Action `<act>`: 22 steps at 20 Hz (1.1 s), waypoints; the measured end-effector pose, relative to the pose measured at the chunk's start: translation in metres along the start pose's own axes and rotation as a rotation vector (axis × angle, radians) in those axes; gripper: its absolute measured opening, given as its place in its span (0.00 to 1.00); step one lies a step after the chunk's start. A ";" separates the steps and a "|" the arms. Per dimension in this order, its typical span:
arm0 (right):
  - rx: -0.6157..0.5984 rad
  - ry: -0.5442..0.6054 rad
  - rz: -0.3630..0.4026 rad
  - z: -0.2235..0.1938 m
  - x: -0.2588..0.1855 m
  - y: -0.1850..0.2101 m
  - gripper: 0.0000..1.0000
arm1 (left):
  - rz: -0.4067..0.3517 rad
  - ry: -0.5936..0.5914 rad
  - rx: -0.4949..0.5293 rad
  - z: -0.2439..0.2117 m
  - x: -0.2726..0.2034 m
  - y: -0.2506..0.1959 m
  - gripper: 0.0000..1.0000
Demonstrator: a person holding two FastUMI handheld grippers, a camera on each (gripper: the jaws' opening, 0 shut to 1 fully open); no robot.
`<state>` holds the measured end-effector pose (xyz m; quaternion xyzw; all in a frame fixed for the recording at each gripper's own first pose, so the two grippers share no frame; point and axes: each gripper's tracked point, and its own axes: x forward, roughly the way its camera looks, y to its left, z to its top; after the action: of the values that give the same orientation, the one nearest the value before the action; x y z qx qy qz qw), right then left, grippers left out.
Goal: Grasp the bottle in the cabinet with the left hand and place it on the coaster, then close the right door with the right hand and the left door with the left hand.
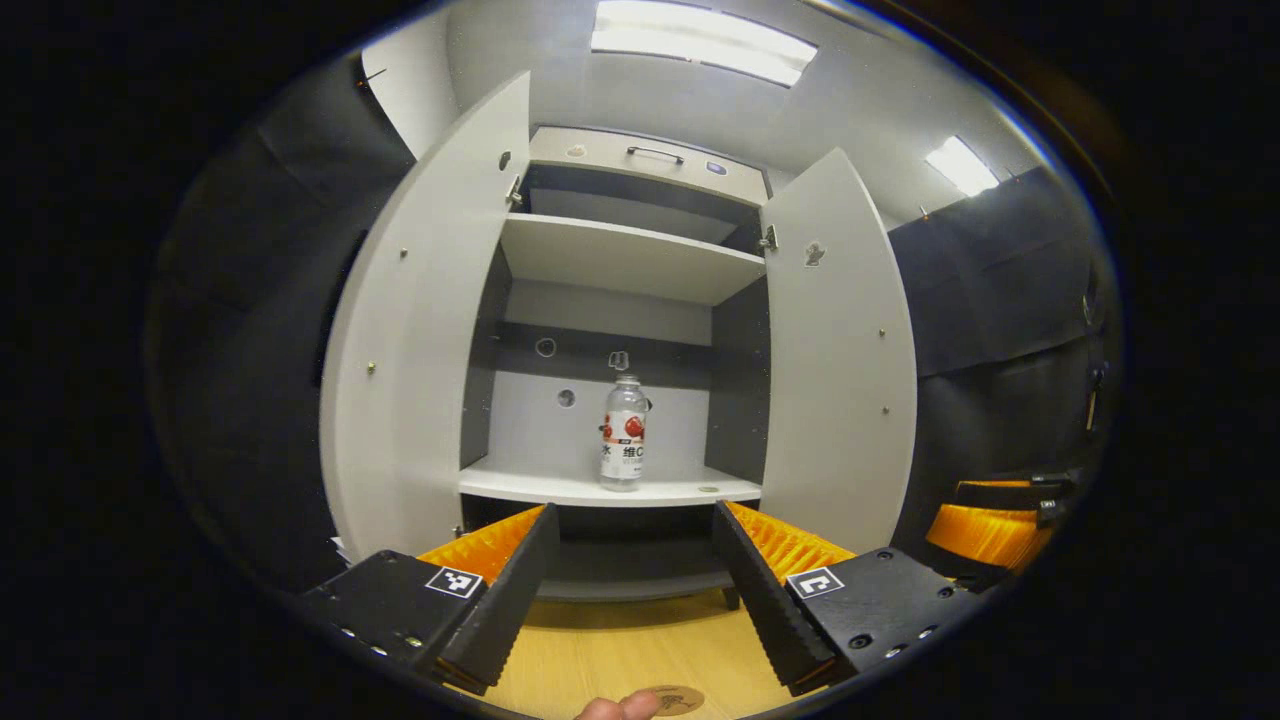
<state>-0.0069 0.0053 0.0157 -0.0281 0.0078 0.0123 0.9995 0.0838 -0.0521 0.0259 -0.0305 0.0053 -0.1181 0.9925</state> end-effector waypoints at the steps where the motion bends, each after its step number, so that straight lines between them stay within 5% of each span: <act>1: -0.001 -0.002 -0.008 0.001 -0.001 -0.002 0.83 | -0.012 -0.003 -0.010 0.005 0.014 -0.001 0.94; 13: 0.003 -0.019 -0.124 0.010 -0.007 -0.034 0.83 | -0.020 -0.051 0.020 0.046 0.185 0.022 0.95; 22: 0.001 -0.019 -0.161 0.008 0.004 -0.037 0.83 | 0.009 0.045 0.040 -0.001 0.285 0.042 0.94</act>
<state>-0.0024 -0.0312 0.0261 -0.0279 -0.0038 -0.0679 0.9973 0.3709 -0.0786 0.0218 -0.0079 0.0252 -0.1143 0.9931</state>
